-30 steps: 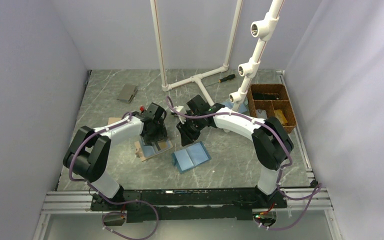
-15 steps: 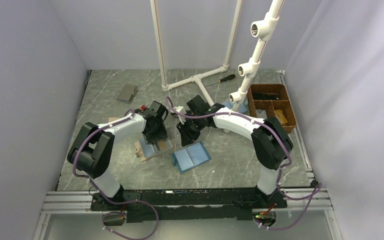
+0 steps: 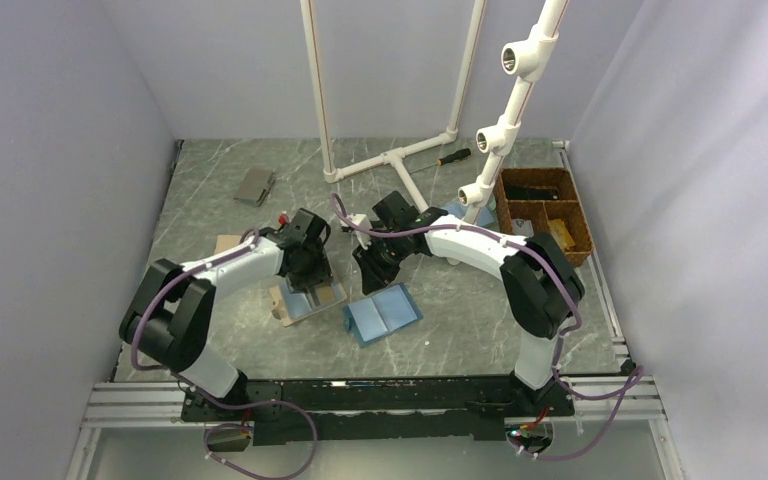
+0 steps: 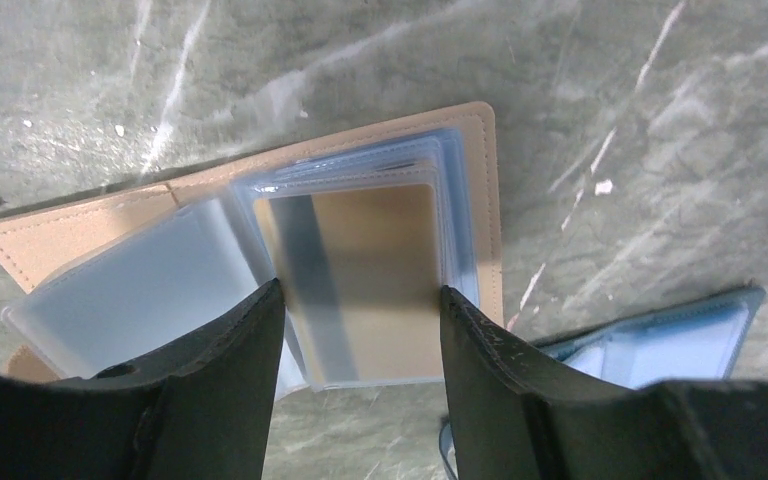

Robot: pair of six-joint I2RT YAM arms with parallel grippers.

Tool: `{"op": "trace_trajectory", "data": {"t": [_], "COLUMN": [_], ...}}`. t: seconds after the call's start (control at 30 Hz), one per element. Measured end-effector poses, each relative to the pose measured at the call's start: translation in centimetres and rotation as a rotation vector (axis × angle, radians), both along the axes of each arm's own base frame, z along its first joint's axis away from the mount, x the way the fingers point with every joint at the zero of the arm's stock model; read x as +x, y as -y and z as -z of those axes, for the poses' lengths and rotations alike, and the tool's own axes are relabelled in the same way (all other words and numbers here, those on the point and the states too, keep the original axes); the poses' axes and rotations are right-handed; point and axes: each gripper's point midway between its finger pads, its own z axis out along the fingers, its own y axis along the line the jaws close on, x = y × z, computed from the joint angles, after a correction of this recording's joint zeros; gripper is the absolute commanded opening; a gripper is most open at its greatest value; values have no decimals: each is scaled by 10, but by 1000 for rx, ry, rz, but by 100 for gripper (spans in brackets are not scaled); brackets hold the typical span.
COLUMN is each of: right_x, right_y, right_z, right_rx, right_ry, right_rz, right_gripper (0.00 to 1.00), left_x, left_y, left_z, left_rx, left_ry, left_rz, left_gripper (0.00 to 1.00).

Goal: Take the credit cards out of the card holder
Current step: Remove the credit card from the card holder.

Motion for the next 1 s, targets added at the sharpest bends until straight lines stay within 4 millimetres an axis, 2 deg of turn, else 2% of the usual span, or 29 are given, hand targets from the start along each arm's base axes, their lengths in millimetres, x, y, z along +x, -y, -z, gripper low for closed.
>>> {"op": "trace_trajectory", "data": {"t": [0.27,0.5,0.7,0.83,1.0], "right_x": [-5,-10,-13,-6,14], "right_y": [-2,-6,-17,-26,-44], "right_z": [7,13,30,43,35], "right_rx": [2,5,6,5,50], "right_ry": [-41,-103,-220,-277,-287], "right_rz": [-7,1,44,83,112], "right_gripper": [19,0,0,0,0], "left_x": [-10,-14,-15,-17,-19], "left_y": [8,12,11,11,10], "left_z": [-9,-12,-10,-12,-13], "left_rx": [-99,-182,-233,-260,-288], "left_ry": [76,127,136,146,158], "left_rz": [62,90,84,86,88], "left_gripper": [36,33,32,31,31]}}
